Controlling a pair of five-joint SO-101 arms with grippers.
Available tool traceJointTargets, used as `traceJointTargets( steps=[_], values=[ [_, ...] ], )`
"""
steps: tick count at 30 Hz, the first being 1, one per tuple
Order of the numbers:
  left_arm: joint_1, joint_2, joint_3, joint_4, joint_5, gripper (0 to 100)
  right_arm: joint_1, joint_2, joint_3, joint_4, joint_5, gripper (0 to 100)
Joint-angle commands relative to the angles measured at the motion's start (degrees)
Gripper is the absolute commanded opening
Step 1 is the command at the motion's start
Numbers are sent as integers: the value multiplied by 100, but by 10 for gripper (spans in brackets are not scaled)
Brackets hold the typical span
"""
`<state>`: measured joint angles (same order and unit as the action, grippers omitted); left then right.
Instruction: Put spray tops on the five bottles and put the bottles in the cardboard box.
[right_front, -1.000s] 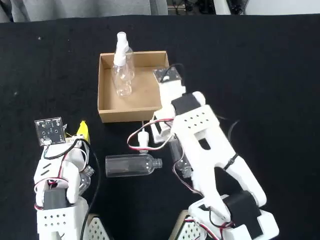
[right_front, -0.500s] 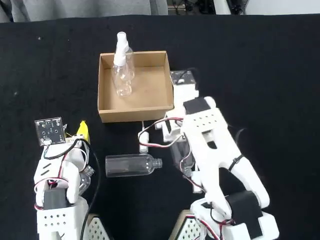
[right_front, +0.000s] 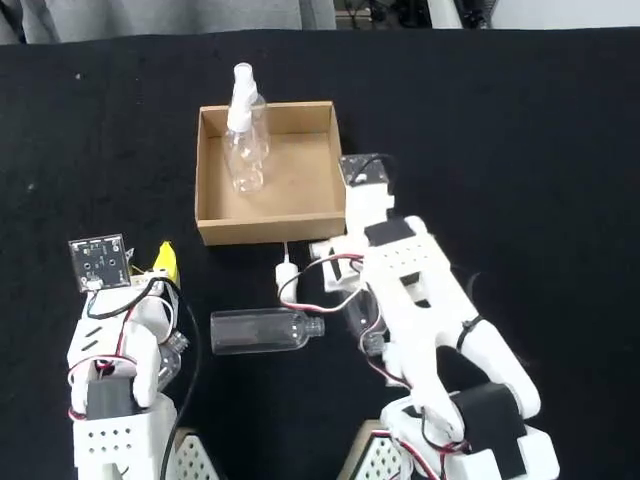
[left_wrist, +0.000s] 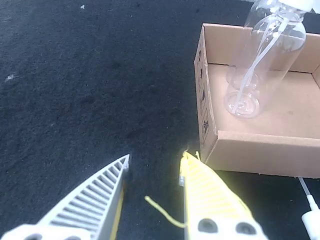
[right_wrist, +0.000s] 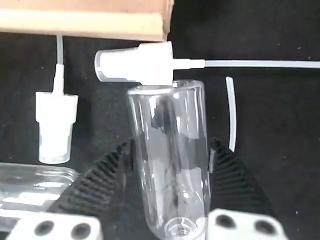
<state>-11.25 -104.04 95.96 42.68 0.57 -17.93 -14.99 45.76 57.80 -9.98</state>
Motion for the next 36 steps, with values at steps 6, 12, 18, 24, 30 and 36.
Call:
traceJointTargets(
  steps=[6,12,18,24,30,36],
  values=[
    [-40,-44,145,-123,62,160,79,13,4,-167,-18,188],
    [-40,-44,145,-123,62,160,88,532,-198,-132,-18,188],
    [-40,-44,145,-123,62,160,79,708,-251,-149,-18,188],
    [-40,-44,145,-123,62,160,79,708,-251,-132,18,194],
    [-40,-44,145,-123,62,160,79,716,-295,141,211,285],
    [-40,-44,145,-123,62,160,79,699,-462,193,211,190]
  ],
)
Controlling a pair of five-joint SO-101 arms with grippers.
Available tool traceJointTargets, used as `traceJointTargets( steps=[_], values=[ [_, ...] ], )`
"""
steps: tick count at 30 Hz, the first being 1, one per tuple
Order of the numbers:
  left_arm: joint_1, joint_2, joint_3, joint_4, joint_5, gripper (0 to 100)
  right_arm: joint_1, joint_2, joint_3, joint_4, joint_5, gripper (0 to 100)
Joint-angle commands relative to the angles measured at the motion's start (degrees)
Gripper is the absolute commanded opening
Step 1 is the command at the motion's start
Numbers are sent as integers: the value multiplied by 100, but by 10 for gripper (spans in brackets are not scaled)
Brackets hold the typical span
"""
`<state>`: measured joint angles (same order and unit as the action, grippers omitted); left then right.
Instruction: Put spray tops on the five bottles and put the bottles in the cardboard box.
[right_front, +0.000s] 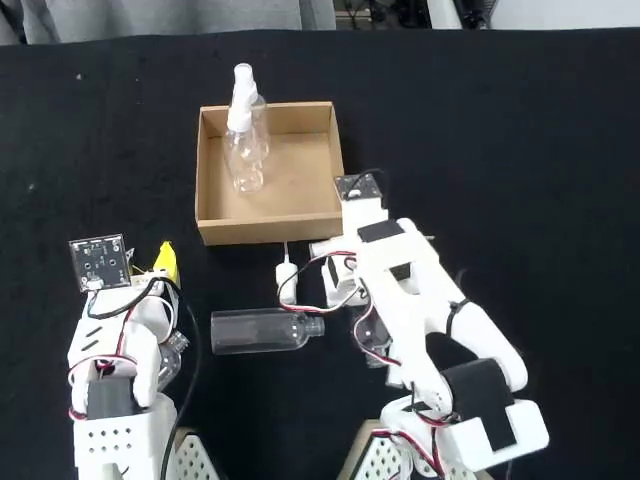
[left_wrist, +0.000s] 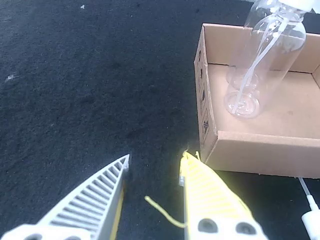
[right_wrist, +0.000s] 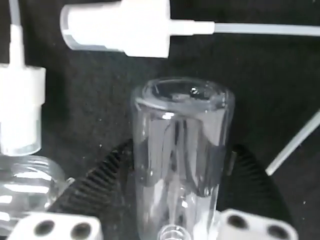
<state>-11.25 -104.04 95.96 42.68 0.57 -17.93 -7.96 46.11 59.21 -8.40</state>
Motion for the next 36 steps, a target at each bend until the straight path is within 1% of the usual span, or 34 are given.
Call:
traceJointTargets(
  steps=[1,3,6,10,19,24,27,32,36],
  values=[
    [-40,-44,145,-123,62,160,79,-40,-532,53,53,167],
    [-40,-44,145,-123,62,160,88,-48,-611,62,26,119],
    [-40,-44,145,-123,53,160,114,-48,-734,70,18,80],
    [-40,-44,145,-123,44,160,114,-48,-989,448,18,79],
    [-31,-44,145,-123,44,160,123,-48,-1930,1925,-53,76],
    [-40,-44,145,-123,44,160,123,-48,-2105,2215,-1160,75],
    [-40,-44,145,-123,35,160,123,-48,-2097,2215,-1635,75],
    [-40,-44,145,-123,35,159,149,-48,-2070,2215,-1934,75],
    [-40,-44,145,-123,35,159,598,-48,-2105,2215,-2171,75]
  ],
)
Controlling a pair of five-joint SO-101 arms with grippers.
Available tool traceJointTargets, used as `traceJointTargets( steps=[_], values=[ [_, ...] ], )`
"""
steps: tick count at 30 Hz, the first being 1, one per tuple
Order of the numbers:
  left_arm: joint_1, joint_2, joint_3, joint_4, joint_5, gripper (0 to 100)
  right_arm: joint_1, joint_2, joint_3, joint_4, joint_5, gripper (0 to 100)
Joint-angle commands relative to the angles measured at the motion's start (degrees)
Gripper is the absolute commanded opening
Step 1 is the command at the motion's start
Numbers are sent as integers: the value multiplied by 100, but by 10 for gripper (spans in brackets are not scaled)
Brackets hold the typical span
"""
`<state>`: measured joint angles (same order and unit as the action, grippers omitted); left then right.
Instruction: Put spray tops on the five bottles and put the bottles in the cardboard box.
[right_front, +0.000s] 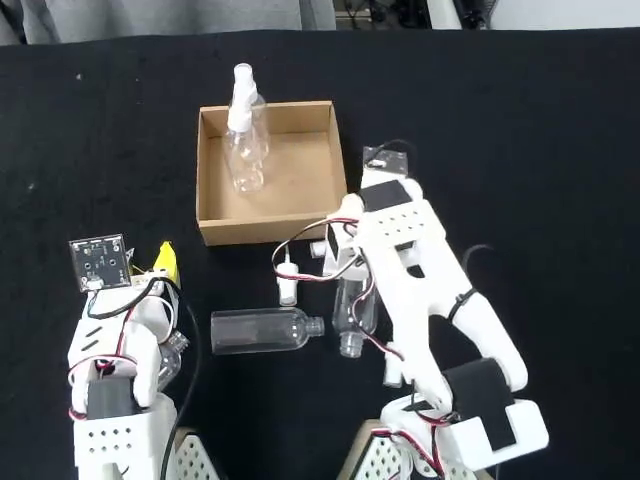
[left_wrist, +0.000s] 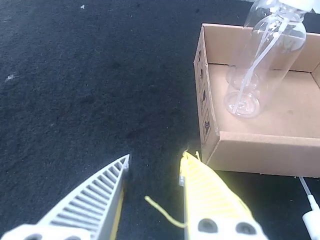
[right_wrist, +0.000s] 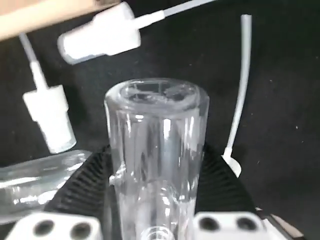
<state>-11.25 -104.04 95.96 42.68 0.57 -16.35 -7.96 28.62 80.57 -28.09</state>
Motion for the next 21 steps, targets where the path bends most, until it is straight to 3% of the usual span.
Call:
traceJointTargets(
  steps=[1,11,21],
  values=[
    [-40,-44,145,-123,26,159,615,-48,-356,62,-255,75],
    [-40,-44,145,-123,26,159,2224,-48,-611,79,-246,75],
    [-40,-44,145,-123,26,159,3015,-48,-637,53,-308,75]
  ],
)
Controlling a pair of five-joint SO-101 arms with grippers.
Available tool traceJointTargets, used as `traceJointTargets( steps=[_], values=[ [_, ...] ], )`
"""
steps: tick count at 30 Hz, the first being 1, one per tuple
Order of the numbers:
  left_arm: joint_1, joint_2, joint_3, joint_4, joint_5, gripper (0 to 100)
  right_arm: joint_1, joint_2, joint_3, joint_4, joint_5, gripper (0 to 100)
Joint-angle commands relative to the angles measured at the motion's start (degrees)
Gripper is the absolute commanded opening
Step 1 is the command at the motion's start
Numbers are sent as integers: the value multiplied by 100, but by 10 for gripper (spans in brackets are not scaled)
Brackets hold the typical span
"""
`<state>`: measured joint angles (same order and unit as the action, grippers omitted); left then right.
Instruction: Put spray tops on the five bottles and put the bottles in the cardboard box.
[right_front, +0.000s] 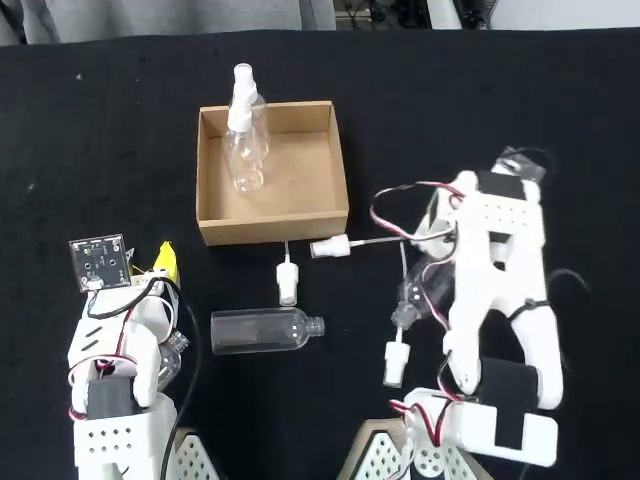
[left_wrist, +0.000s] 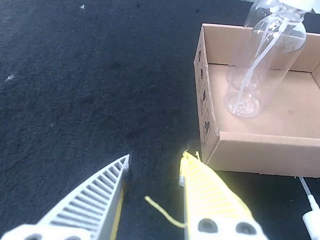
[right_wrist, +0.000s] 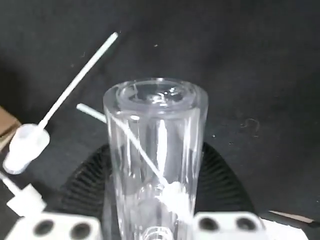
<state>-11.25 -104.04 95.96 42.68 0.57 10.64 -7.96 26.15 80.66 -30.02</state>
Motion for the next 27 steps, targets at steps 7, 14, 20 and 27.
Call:
traceJointTargets(
  steps=[7,14,20,27],
  values=[
    [-40,-44,145,-123,26,159,686,-48,-356,26,-721,75],
    [-40,-44,145,-123,26,158,738,4,-347,35,-1468,75],
    [-4,-44,145,9,26,159,730,4,-347,9,-1758,78],
    [-13,-44,145,9,26,160,738,13,-4,-607,-1732,79]
  ],
)
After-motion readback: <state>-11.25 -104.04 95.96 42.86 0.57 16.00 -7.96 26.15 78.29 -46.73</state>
